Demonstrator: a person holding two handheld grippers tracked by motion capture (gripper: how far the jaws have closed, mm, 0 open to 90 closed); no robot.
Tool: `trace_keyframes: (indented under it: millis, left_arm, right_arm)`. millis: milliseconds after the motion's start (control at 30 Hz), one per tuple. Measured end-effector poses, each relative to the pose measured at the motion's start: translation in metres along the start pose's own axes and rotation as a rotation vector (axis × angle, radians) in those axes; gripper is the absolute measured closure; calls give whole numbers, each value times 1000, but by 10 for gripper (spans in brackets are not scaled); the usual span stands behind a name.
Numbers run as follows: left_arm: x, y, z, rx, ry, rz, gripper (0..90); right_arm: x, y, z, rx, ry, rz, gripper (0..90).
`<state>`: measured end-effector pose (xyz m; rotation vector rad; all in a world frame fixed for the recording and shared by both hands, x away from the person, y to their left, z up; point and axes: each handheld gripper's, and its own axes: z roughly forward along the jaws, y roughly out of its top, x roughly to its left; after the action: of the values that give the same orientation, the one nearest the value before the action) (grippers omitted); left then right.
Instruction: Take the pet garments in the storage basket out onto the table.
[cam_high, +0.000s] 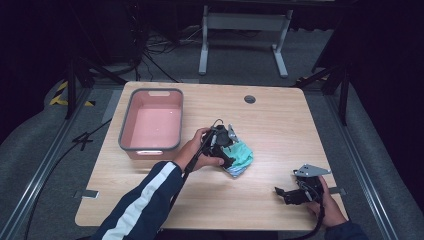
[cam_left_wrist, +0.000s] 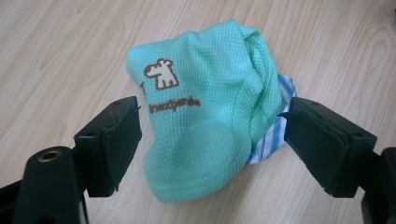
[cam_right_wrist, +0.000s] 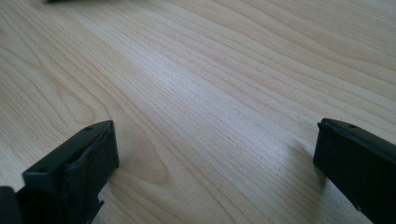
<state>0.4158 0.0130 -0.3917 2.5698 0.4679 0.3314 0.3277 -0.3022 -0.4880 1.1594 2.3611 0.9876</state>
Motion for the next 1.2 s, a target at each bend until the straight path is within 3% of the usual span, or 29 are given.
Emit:
trace_keyframes:
  millis: [67,600,1200]
  left_arm:
    - [-2,-5,-6,-3,16,21,198]
    - [-9,-45,-44,-38,27,85,194]
    - [-15,-105,-81,-73,65,74,205]
  right_arm:
    - [0,0,0,1,0,-3,2]
    - [0,0,0,0,0,-3,2]
    - [0,0,0,1,0,-3,2]
